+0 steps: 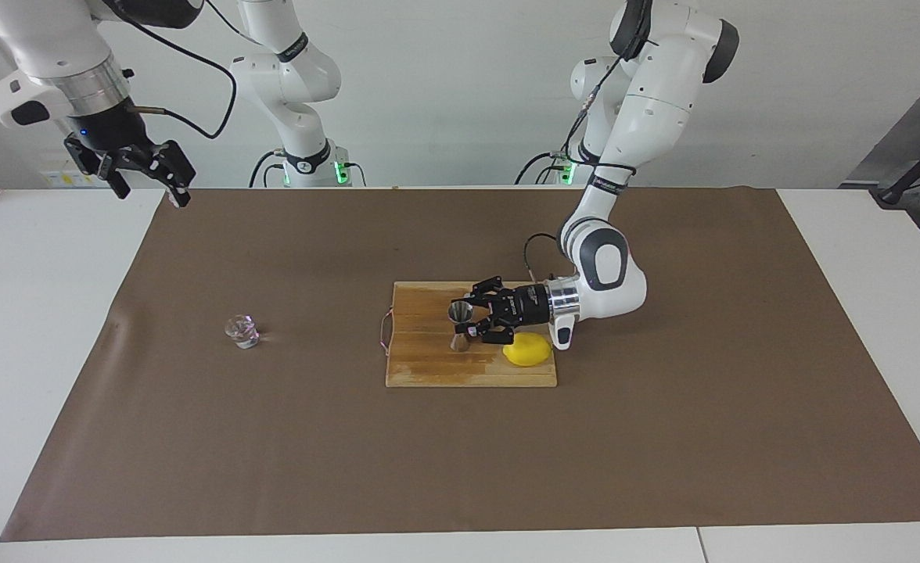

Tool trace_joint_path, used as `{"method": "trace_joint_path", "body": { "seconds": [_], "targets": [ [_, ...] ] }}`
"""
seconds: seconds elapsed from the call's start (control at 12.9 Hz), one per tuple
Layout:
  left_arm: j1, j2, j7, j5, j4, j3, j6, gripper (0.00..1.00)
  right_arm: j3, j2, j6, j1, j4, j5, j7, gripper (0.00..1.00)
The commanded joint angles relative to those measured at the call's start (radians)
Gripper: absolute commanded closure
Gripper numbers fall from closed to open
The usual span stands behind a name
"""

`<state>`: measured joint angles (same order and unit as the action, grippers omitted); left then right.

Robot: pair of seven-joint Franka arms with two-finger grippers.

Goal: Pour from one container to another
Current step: 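Lower the jigger cup onto the board and open the left gripper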

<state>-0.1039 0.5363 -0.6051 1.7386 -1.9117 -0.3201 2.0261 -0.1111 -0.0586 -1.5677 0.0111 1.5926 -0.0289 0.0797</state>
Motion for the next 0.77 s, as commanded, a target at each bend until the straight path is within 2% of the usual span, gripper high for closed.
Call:
{"method": "trace_joint_path", "body": {
  "seconds": [0.0, 0.31, 0.7],
  "targets": [
    [-0.020, 0.001, 0.018, 0.032, 0.000, 0.018, 0.008, 0.23, 0.007, -0.021, 0.001, -0.013, 0.021, 0.029, -0.017, 0.00],
    [-0.020, 0.001, 0.018, 0.033, 0.000, 0.018, 0.008, 0.00, 0.007, -0.021, 0.001, -0.011, 0.021, 0.029, -0.017, 0.00],
    [0.006, -0.002, -0.001, 0.018, 0.000, 0.019, -0.007, 0.00, 0.007, -0.021, 0.001, -0.013, 0.021, 0.029, -0.017, 0.00]
  ]
}}
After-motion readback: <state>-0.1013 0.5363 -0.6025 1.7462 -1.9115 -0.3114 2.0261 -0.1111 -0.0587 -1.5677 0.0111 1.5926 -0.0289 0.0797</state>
